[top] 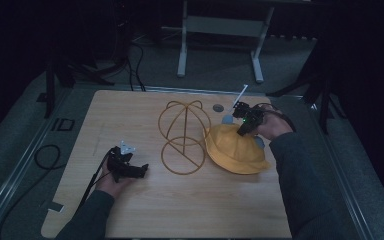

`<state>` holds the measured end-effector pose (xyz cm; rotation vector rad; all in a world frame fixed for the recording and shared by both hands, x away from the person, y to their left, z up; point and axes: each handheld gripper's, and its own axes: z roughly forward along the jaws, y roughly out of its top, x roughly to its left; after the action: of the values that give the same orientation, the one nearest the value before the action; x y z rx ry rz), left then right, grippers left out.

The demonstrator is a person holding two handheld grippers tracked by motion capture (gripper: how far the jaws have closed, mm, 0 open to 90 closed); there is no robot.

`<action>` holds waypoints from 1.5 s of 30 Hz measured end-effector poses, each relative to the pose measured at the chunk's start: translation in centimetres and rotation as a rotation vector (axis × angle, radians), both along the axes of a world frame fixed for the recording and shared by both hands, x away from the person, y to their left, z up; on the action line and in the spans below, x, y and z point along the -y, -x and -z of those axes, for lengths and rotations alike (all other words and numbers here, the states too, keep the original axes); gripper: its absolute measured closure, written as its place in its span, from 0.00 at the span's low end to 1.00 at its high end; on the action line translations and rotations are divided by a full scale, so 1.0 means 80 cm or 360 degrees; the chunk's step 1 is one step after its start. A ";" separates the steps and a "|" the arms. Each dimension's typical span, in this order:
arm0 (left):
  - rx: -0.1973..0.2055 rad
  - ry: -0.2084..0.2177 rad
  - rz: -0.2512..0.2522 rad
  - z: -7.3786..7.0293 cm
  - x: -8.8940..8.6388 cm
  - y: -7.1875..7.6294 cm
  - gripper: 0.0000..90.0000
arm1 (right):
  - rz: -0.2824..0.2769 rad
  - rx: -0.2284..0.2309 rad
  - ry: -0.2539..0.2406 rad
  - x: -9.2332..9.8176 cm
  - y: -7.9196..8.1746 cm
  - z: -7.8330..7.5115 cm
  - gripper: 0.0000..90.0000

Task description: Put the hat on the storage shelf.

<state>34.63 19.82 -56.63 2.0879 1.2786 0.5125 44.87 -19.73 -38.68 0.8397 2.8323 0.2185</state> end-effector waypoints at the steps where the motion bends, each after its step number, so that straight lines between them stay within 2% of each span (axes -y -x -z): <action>1: 0.0000 0.0000 0.0000 0.000 0.000 0.000 0.00 | -0.0003 0.0004 0.0000 0.001 0.000 -0.002 0.93; 23: -0.0003 0.0001 0.0001 0.000 0.000 0.000 0.00 | -0.0090 0.0092 -0.0086 0.016 0.010 -0.043 0.93; 35: -0.0003 -0.0001 0.0001 0.000 0.000 0.000 0.00 | -0.0105 0.0154 -0.0161 0.026 0.015 -0.071 0.93; 45: -0.0005 -0.0005 0.0005 0.000 0.000 0.000 0.00 | -0.0098 0.0204 -0.0179 0.033 0.020 -0.088 0.93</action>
<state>34.64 19.84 -56.61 2.0937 1.2771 0.5103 43.28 -22.35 -31.60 0.7324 2.7490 0.4282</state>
